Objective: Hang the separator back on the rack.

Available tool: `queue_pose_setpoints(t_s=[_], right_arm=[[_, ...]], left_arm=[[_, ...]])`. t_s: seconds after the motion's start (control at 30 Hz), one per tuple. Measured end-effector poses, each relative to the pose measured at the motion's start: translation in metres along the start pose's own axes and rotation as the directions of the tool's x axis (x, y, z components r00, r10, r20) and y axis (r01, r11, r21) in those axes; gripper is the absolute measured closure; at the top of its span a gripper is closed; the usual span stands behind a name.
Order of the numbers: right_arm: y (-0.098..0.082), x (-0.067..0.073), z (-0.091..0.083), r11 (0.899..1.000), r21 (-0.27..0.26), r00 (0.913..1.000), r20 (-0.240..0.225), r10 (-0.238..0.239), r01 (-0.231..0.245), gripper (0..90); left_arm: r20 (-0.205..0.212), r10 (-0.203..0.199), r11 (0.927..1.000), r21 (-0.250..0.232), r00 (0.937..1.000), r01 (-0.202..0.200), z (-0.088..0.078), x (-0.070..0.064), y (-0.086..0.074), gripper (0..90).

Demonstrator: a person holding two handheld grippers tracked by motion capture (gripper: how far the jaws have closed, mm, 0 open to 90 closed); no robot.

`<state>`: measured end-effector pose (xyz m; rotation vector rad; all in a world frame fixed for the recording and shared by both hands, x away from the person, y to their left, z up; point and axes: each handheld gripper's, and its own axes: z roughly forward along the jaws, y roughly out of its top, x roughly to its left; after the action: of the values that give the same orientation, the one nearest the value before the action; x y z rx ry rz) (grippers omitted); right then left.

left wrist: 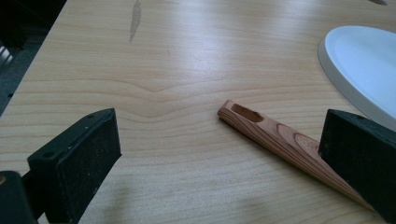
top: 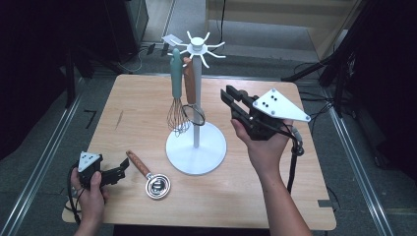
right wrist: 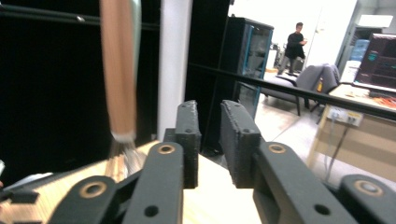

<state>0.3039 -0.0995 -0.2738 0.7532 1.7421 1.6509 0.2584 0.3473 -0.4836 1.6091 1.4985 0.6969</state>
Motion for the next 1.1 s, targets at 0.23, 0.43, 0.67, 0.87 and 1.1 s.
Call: queue_pose_setpoints(t_s=[0.23,0.43,0.67,0.87,1.1], right_arm=[[-0.032,-0.014,-0.009,0.999,0.027,0.9979,0.063,0.017,-0.019,56.4],[-0.057,-0.021,-0.018,0.998,0.048,0.9939,0.104,0.036,-0.041,43.6],[-0.084,-0.030,-0.026,0.993,0.100,0.9891,0.138,0.051,-0.065,37.3],[-0.111,-0.034,-0.036,0.983,0.162,0.9809,0.185,0.062,-0.092,31.1],[-0.138,-0.044,-0.059,0.969,0.207,0.9695,0.231,0.082,-0.131,29.5]], left_arm=[[-0.001,0.000,1.0000,-0.002,1.0000,0.000,0.000,0.000,0.000,0.0],[-0.001,0.001,1.0000,-0.005,1.0000,-0.001,0.000,0.000,0.000,0.0],[0.002,-0.005,0.9999,-0.012,1.0000,0.005,-0.001,0.000,-0.001,0.0],[0.020,0.017,0.9995,-0.028,0.9997,-0.016,-0.006,-0.001,0.000,0.0],[0.042,0.045,0.9989,-0.009,0.9981,-0.045,-0.012,-0.009,-0.002,20.2]])
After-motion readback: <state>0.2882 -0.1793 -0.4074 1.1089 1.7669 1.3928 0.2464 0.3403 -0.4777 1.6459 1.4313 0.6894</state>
